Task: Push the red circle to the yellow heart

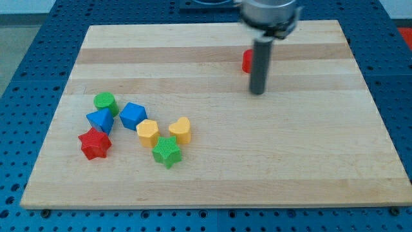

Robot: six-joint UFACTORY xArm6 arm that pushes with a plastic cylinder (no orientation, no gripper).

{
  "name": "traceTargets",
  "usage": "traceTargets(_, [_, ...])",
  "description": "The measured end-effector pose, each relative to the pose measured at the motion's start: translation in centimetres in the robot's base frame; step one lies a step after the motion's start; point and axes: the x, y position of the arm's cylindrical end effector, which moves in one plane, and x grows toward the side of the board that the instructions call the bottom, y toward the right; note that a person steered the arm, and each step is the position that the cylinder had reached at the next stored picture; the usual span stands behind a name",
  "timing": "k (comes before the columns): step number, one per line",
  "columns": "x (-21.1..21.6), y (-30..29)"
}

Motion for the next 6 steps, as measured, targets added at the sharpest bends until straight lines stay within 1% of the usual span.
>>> traceTargets(1, [-9.3,5.2])
traceTargets(2, [-15.0,4.3])
traceTargets(3, [-16.6,1.3])
traceTargets(5, [-10.5,-1.1])
traceTargets(6, [-9.5,-2.4])
